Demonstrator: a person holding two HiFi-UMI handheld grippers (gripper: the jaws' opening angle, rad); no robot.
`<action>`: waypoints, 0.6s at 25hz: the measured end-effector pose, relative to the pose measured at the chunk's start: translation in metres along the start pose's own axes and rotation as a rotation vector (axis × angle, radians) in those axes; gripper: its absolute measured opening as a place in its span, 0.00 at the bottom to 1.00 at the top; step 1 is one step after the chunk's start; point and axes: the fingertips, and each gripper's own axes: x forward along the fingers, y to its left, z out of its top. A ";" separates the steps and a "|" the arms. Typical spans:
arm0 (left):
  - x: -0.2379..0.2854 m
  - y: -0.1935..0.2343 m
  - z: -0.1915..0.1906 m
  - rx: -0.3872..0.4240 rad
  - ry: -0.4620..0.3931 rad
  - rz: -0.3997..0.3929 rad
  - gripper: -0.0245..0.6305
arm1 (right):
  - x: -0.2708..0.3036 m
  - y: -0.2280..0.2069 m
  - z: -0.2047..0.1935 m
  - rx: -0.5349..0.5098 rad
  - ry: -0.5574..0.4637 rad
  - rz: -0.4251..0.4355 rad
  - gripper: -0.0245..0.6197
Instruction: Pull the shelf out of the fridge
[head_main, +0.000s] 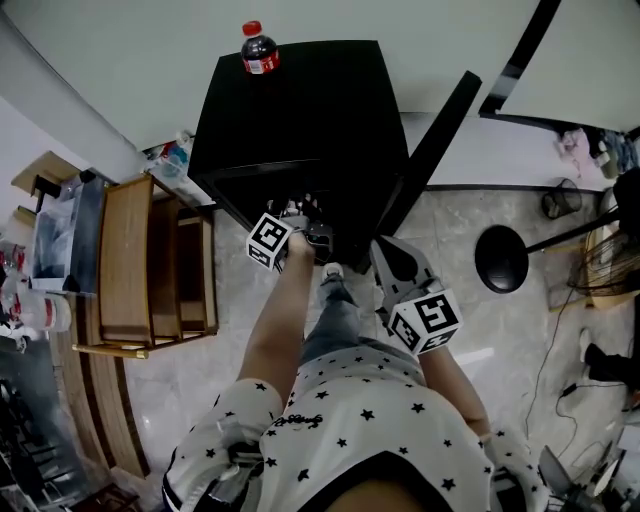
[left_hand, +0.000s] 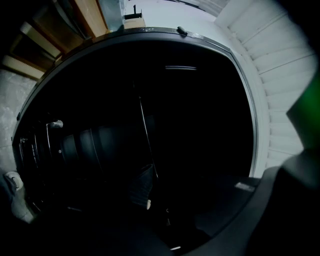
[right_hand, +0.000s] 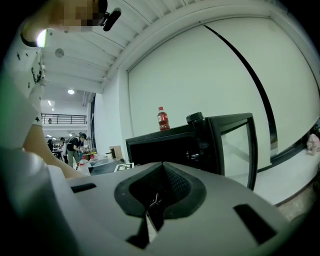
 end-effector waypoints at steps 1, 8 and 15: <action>0.002 0.002 0.000 -0.004 -0.001 -0.001 0.21 | 0.003 0.000 0.000 -0.001 0.002 0.002 0.03; 0.023 0.015 0.005 -0.072 -0.012 -0.020 0.28 | 0.018 -0.004 -0.004 -0.017 0.026 0.004 0.03; 0.049 0.020 0.006 -0.118 -0.013 -0.040 0.28 | 0.030 -0.015 -0.004 -0.023 0.046 -0.011 0.03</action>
